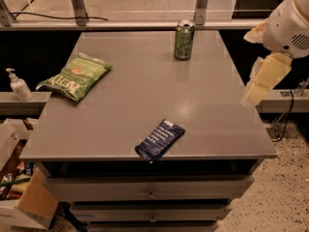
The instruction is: Move green can near rxbar blueberry
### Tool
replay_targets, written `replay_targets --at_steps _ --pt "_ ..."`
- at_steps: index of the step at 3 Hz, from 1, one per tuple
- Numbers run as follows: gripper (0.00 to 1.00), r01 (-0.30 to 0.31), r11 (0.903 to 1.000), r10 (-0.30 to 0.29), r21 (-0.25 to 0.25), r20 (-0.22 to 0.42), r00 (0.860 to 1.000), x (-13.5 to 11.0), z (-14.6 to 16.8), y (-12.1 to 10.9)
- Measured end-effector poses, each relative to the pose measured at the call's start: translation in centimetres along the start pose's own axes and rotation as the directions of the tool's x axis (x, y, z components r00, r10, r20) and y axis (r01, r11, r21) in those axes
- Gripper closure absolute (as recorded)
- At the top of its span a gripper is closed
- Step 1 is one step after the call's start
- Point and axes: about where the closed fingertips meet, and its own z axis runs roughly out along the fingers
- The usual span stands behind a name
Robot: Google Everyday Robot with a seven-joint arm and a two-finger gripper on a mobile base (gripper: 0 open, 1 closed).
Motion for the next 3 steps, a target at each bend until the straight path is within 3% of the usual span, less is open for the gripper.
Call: replay_targets --at_steps 1,2,3 --pt "0.00 -0.037 0.9992 0.036 0.016 0.067 0.997 -1.0 2.3 -3.2" --pt "0.00 -0.116 0.9925 0.111 0.038 0.123 0.986 -1.7 4.4 -6.1" --pt "0.00 -0.203 0.9779 0.192 0.049 0.178 0.965 -2.8 6.6 -8.7"
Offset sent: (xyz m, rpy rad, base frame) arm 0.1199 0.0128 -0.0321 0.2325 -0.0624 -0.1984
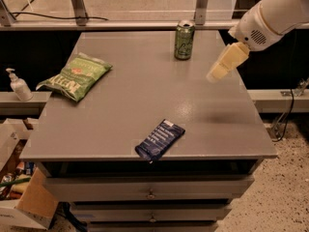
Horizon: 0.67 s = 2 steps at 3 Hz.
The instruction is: Move green can near rxbar blueberry
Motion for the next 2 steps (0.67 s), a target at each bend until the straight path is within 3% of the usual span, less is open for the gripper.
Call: replay_targets --at_steps 1,2 --pt "0.00 -0.058 0.9983 0.057 0.009 0.073 0.996 -1.22 1.95 -2.12" --pt "0.00 -0.058 0.9983 0.057 0.009 0.074 0.996 -1.23 1.97 -2.13"
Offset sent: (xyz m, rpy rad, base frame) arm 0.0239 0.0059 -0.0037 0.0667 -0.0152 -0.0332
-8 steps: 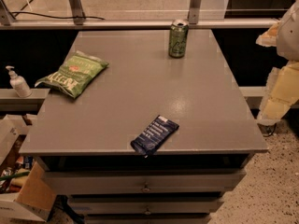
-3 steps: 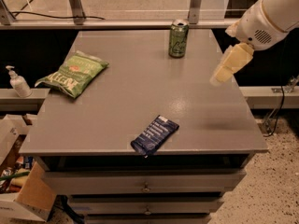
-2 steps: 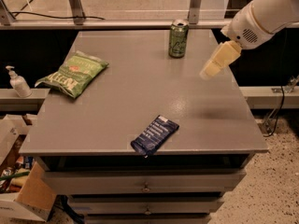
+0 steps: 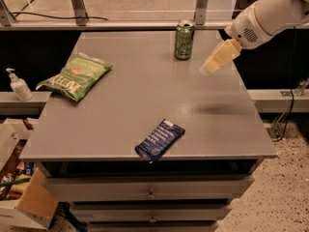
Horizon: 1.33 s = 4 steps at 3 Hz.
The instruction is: Move green can near rxbar blueberry
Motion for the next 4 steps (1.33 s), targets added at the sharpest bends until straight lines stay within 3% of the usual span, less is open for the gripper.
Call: replay_targets --at_steps 2,4 --pt "0.00 -0.023 0.9997 0.023 -0.001 0.113 0.993 -0.8 3.0 -2.3" --pt "0.00 -0.088 0.9946 0.098 -0.056 0.220 0.971 -2.7 8.8 -5.2"
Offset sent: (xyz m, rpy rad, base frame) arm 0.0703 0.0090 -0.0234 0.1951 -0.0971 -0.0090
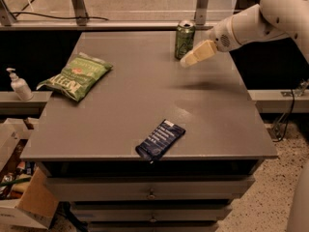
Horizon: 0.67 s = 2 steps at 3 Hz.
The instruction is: Move green can near rxbar blueberry
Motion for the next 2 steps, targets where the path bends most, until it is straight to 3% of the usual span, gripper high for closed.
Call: replay_targets --at_steps 2 --pt "0.00 -0.076 0.9968 0.078 -0.025 0.099 0.992 -2.7 3.6 -2.7"
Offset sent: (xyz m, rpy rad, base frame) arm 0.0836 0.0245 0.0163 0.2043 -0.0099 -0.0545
